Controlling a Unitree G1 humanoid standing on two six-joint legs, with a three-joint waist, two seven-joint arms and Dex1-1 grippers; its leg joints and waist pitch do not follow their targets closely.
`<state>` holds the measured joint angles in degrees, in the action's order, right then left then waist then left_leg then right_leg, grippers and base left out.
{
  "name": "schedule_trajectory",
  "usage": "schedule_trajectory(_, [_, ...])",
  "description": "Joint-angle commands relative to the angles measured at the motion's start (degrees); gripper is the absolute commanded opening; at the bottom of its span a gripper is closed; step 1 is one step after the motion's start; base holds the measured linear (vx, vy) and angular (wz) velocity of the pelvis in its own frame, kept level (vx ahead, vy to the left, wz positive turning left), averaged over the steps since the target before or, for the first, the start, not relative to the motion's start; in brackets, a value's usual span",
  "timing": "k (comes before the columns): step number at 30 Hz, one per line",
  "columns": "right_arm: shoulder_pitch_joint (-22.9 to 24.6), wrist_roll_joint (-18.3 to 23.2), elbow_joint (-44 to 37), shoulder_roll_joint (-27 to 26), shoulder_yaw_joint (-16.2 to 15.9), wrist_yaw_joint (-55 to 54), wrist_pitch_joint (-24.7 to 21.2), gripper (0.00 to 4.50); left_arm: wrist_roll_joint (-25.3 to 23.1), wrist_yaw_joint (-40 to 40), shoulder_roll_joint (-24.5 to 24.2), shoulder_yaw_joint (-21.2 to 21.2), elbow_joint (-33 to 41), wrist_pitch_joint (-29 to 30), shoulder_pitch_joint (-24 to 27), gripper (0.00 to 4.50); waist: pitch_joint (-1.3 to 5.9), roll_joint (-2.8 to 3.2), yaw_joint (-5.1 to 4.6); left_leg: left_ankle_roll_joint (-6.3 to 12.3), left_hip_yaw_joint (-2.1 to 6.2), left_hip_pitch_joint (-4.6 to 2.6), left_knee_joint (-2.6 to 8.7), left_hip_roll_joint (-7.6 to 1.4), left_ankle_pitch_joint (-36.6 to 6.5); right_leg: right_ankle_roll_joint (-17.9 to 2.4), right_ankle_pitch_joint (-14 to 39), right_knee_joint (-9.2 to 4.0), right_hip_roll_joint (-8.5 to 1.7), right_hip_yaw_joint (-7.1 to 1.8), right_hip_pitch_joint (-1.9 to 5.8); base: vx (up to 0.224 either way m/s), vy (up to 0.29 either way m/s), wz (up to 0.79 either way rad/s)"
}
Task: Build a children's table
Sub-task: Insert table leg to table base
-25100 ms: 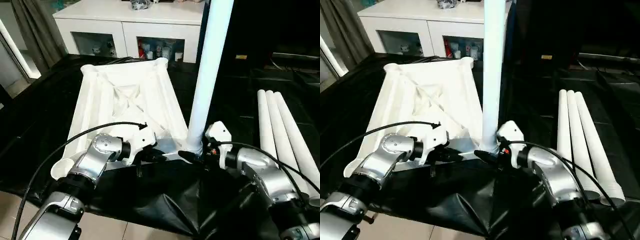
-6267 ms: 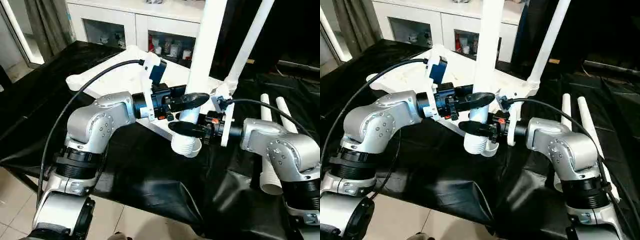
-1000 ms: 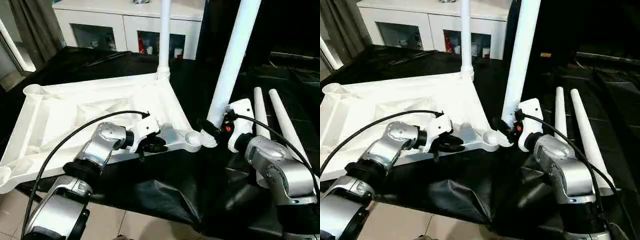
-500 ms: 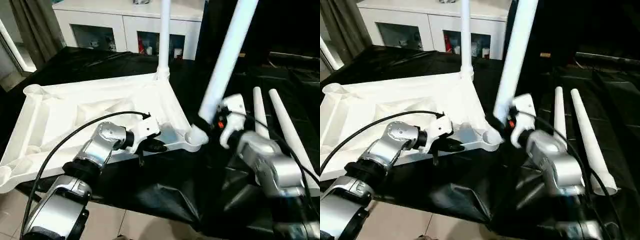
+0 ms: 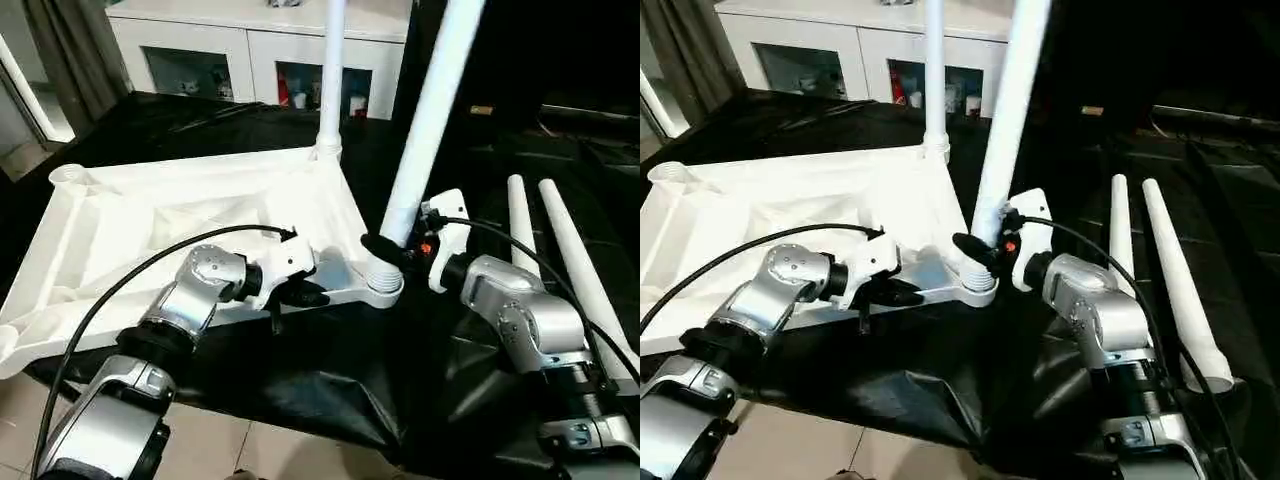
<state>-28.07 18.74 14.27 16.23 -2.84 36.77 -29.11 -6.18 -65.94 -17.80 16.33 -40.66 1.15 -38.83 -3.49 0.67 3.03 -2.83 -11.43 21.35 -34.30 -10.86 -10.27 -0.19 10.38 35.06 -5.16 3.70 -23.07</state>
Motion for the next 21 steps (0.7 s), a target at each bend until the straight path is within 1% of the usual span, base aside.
schedule_trajectory(1, [-1.2, -1.15, 1.7, 0.54, -0.71, 0.81, 0.4, 1.91, 0.83, -1.36, -0.21, 0.56, 1.1, -0.81, 1.1, 0.0, 4.2, -0.98, 0.23, 1.63, 1.0, -0.79, 3.9, -2.15, -9.41, -12.82, 12.01, -4.07, -3.38, -2.63, 2.77, 0.0, 0.0, 0.0])
schedule_trajectory(3, [-1.52, -1.46, 2.43, 0.97, -1.1, 1.76, 0.04, 1.91, 1.05, -1.4, -0.18, 0.52, 1.28, -0.8, 1.29, 0.0, 4.24, -1.09, 0.18, 1.79, 1.0, -0.71, 3.87, -2.16, -9.01, -13.02, 10.93, -3.93, -3.38, -2.65, 2.84, 0.0, 0.0, 0.0])
schedule_trajectory(7, [-1.51, -2.04, 2.88, 1.98, -2.28, 2.92, -0.78, 1.91, 1.3, -1.48, -0.12, 0.44, 1.25, -0.74, 1.48, 0.0, 4.29, -1.07, 0.28, 2.16, 0.98, -0.68, 3.79, -2.15, -8.41, -13.39, 9.57, -3.8, -3.37, -2.66, 2.93, 0.0, 0.0, 0.0])
schedule_trajectory(10, [-1.72, -2.03, 3.8, 2.11, -2.04, 3.26, -0.79, 1.91, 1.1, -1.59, -0.25, 0.7, 1.26, -1.12, 1.67, 0.0, 4.27, -1.12, 0.27, 2.2, 0.99, -0.69, 3.81, -2.15, -8.77, -13.43, 10.2, -3.85, -3.38, -2.63, 2.92, 0.0, 0.0, 0.0])
schedule_trajectory(12, [-1.8, -1.83, 4.4, 1.72, -1.48, 3.2, -0.53, 1.91, 1.08, -1.59, -0.23, 0.74, 1.36, -1.09, 1.73, 0.0, 4.27, -1.05, 0.28, 2.04, 0.98, -0.73, 3.79, -2.15, -9.0, -13.39, 10.74, -3.92, -3.39, -2.64, 2.88, 0.0, 0.0, 0.0])
schedule_trajectory(13, [-1.73, -1.24, 4.94, 1.07, -0.62, 3.08, -0.23, 1.91, 1.04, -1.5, -0.18, 0.77, 1.48, -1.04, 1.78, 0.0, 4.26, -0.94, 0.29, 1.95, 1.0, -0.77, 3.81, -2.16, -9.14, -13.36, 10.84, -3.93, -3.36, -2.63, 2.85, 0.0, 0.0, 0.0])
schedule_trajectory(14, [-1.58, -0.85, 5.34, 0.68, -0.08, 2.92, 0.01, 1.91, 1.01, -1.41, -0.15, 0.76, 1.47, -1.05, 1.77, 0.0, 4.26, -1.01, 0.24, 1.9, 1.02, -0.71, 3.84, -2.17, -9.28, -13.36, 10.81, -3.93, -3.37, -2.63, 2.88, 0.0, 0.0, 0.0])
schedule_trajectory(15, [-1.56, -0.8, 5.39, 0.64, -0.01, 2.9, 0.04, 1.91, 1.01, -1.4, -0.15, 0.76, 1.47, -1.06, 1.77, 0.0, 4.29, -0.95, 0.26, 1.89, 1.01, -0.77, 3.83, -2.17, -9.37, -13.41, 10.77, -3.93, -3.38, -2.63, 2.86, 0.0, 0.0, 0.0])
schedule_trajectory(17, [-0.67, 0.39, 6.65, -0.45, 2.2, 1.51, 1.24, 1.91, 1.01, -0.93, -0.01, 0.57, 1.29, -1.21, 1.73, 0.0, 4.3, -0.67, 0.25, 1.59, 1.06, -0.81, 3.85, -2.16, -9.77, -13.51, 10.92, -3.98, -3.4, -2.6, 2.83, 0.0, 0.0, 0.0])
schedule_trajectory(19, [0.34, 1.24, 7.33, -1.05, 3.89, 0.54, 2.36, 1.91, 1.03, -0.56, 0.08, 0.41, 1.16, -1.31, 1.71, 0.0, 4.33, -0.6, 0.28, 1.45, 1.07, -0.87, 3.89, -2.21, -10.18, -13.59, 10.7, -4.01, -3.44, -2.64, 2.8, 0.0, 0.0, 0.0])
schedule_trajectory(20, [0.48, 1.3, 7.37, -1.09, 4.04, 0.47, 2.5, 1.91, 1.04, -0.52, 0.08, 0.39, 1.15, -1.31, 1.71, 0.0, 4.37, -0.73, 0.27, 1.42, 1.07, -0.82, 3.9, -2.17, -10.18, -13.7, 10.31, -3.98, -3.37, -2.59, 2.9, 0.0, 0.0, 0.0])
schedule_trajectory(21, [1.64, 1.75, 7.5, -1.41, 4.96, 0.15, 3.43, 1.91, 1.06, -0.37, 0.07, 0.31, 1.03, -1.36, 1.67, 0.0, 4.35, -0.35, 0.3, 1.37, 1.13, -0.81, 3.93, -2.17, -10.2, -13.79, 10.13, -3.93, -3.36, -2.58, 2.89, 0.0, 0.0, 0.0])
